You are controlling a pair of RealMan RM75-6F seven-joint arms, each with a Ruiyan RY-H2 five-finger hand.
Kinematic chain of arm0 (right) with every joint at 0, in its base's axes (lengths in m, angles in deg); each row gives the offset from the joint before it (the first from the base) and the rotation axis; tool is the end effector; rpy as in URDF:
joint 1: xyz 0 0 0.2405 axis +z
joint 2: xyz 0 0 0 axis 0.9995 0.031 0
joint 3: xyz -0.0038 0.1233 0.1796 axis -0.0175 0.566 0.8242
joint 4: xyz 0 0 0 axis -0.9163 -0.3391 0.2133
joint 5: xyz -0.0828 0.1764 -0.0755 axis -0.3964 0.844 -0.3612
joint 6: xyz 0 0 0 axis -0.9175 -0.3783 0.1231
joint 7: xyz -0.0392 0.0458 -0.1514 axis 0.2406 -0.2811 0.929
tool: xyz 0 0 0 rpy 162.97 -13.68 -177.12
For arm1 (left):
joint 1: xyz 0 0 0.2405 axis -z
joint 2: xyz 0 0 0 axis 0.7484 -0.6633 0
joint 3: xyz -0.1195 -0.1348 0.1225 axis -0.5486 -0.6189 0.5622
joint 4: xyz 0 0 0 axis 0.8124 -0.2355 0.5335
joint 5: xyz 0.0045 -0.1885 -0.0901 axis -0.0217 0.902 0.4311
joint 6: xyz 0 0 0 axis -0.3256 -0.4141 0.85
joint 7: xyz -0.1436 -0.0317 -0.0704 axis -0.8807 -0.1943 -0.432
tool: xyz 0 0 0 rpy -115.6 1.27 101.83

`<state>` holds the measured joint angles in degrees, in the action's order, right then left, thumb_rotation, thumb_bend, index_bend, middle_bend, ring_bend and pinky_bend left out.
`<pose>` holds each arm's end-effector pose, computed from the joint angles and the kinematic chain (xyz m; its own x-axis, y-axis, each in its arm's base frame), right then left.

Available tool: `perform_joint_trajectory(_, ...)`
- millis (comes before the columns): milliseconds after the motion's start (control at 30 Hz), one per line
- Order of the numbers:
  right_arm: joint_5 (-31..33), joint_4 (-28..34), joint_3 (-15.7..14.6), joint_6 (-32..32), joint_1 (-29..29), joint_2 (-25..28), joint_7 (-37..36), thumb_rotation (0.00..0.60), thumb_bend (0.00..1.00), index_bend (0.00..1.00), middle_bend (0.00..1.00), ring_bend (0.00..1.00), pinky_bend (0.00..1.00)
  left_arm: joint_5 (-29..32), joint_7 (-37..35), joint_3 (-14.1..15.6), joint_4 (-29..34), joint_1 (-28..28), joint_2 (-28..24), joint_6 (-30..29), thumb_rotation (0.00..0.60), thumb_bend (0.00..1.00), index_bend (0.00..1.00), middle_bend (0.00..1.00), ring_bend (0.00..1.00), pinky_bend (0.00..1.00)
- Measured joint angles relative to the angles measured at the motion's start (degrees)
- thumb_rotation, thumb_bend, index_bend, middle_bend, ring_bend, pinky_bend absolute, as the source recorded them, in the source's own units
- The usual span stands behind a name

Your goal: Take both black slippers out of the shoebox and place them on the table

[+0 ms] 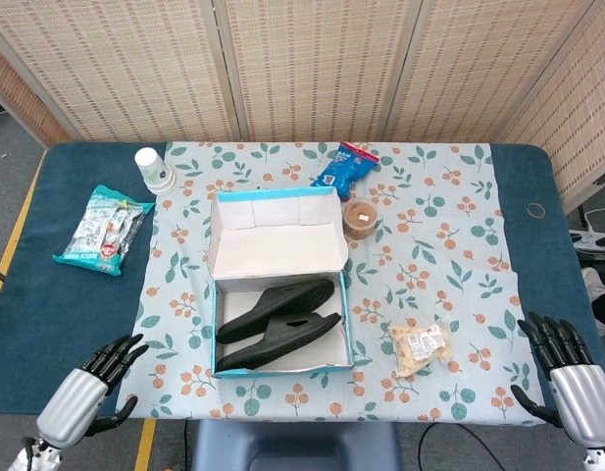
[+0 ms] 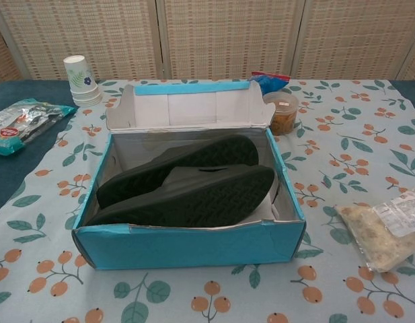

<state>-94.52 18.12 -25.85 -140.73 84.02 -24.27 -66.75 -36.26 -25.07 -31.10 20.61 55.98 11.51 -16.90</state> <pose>-0.2569 -0.1286 0.1492 0.4417 -0.0425 0.8962 -0.8941 -0.1034 0.4358 -0.2142 0.1470 0.0813 0.3088 0.1920 0.9315 0.8809 -0.4272 -0.2039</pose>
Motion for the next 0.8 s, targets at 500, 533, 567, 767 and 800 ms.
perform_joint_trajectory(500, 3.74, 1.23, 1.04, 3.17, 1.07, -0.65, 2.91, 0.567, 0.16, 0.00, 0.00, 0.00, 0.00, 11.11, 21.68, -5.44, 27.95, 6.87, 4.01, 17.10, 0.600, 0.43, 0.07, 0.02, 0.02, 0.24)
perform_joint_trajectory(533, 3.87, 1.26, 1.10, 3.20, 1.11, -0.55, 2.70, 0.567, 0.16, 0.00, 0.00, 0.00, 0.00, 12.59, 23.10, -6.10, 28.32, 7.29, 4.98, 17.83, 0.600, 0.43, 0.07, 0.03, 0.03, 0.24)
perform_joint_trajectory(567, 4.00, 1.29, 1.19, 3.19, 1.16, -0.44, 2.45, 0.566, 0.16, 0.00, 0.00, 0.00, 0.00, 14.65, 24.98, -7.00, 28.64, 7.85, 6.36, 18.70, 0.600, 0.43, 0.07, 0.03, 0.03, 0.25)
perform_joint_trajectory(767, 4.81, 1.24, 1.53, 3.19, 1.30, -0.04, 1.50, 0.567, 0.16, 0.00, 0.00, 0.00, 0.00, 23.86, 34.48, -10.88, 28.80, 10.65, 14.04, 21.51, 0.600, 0.42, 0.08, 0.03, 0.04, 0.29)
perform_joint_trajectory(800, 4.98, 1.23, 1.57, 3.27, 1.34, 0.01, 1.42, 0.567, 0.16, 0.00, 0.00, 0.00, 0.00, 24.89, 35.91, -11.25, 28.71, 11.00, 15.22, 21.65, 0.600, 0.42, 0.09, 0.04, 0.06, 0.31)
